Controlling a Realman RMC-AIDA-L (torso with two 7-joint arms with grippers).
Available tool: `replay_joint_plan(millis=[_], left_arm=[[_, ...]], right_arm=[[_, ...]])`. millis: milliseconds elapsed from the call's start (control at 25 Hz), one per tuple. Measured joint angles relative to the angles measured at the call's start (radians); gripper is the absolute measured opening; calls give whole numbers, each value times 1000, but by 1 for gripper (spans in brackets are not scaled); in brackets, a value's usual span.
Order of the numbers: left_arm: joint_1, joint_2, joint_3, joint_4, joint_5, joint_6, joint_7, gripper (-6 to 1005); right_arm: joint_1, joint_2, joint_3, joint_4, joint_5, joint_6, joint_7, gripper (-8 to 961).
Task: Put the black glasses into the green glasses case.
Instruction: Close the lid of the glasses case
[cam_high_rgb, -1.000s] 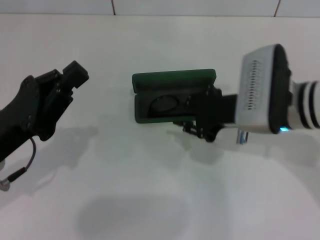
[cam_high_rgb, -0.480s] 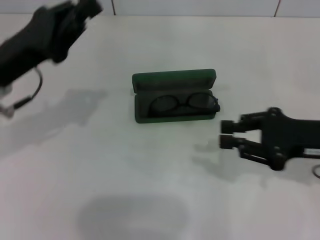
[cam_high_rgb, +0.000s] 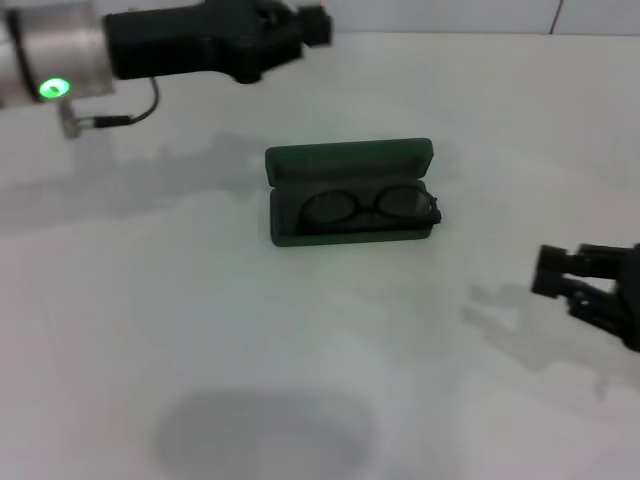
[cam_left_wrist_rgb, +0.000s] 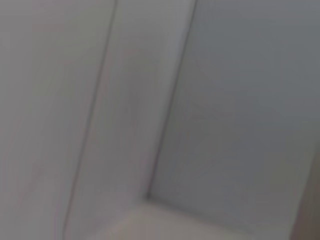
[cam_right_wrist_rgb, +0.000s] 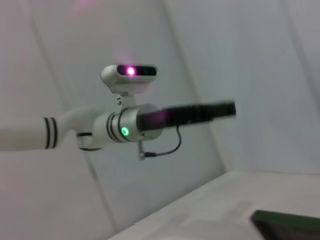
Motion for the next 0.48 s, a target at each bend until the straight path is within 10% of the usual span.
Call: replay_joint_plan(millis=[480], left_arm=[[-114, -84, -44, 31, 320, -213, -89, 233]], right_arm=[[9, 2, 57, 105, 9, 99, -48, 234]])
